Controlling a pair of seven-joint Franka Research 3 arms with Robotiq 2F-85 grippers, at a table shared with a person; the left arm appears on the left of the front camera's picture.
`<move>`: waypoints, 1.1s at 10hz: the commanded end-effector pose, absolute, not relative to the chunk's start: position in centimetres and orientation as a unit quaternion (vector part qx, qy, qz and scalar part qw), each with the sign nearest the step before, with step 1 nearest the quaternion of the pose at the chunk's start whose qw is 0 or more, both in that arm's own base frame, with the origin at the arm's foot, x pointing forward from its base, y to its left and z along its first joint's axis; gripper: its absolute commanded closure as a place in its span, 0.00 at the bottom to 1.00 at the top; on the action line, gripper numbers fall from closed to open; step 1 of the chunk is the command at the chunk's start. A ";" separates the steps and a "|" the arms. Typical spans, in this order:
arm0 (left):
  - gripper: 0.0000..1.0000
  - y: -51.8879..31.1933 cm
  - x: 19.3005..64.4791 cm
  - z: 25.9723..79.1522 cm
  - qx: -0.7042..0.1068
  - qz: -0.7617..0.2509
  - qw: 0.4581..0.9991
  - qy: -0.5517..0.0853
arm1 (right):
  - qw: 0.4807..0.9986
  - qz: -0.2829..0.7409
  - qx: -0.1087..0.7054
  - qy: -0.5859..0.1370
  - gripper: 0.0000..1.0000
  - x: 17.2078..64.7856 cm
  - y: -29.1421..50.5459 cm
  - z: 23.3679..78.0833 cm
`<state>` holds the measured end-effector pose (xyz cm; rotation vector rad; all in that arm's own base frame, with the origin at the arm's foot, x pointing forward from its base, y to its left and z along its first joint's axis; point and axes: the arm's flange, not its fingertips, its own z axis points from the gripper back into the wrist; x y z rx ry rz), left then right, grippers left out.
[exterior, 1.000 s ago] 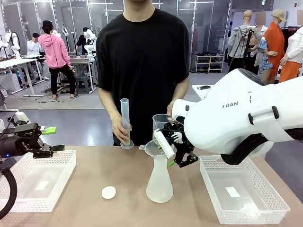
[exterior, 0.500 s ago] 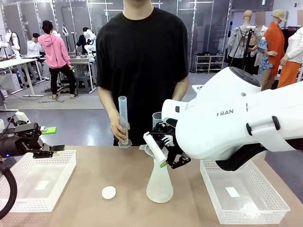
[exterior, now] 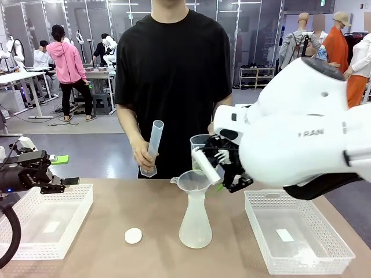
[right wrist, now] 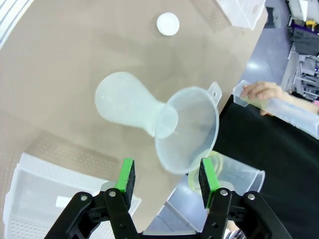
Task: Prepare the solutions needed for the experiment.
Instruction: Once the solution is in the Big flask , pick up the Plastic Funnel and place it back into the right Organizing basket.
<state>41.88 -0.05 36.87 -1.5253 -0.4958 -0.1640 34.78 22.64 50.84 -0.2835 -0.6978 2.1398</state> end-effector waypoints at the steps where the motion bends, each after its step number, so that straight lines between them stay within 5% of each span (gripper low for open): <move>1: 0.00 -0.1 41.9 36.9 -0.679 -0.076 0.696 -0.222 | 0.438 0.846 -0.067 -0.296 0.34 33.1 19.4 52.7; 8: 0.00 -0.1 41.9 36.9 -0.679 -0.076 0.696 -0.222 | 0.753 0.544 0.070 -0.364 0.34 30.1 7.8 51.8; 11: 0.00 -0.1 41.9 36.9 -0.679 -0.076 0.696 -0.222 | 0.715 0.603 0.044 -0.350 0.34 33.2 6.9 54.3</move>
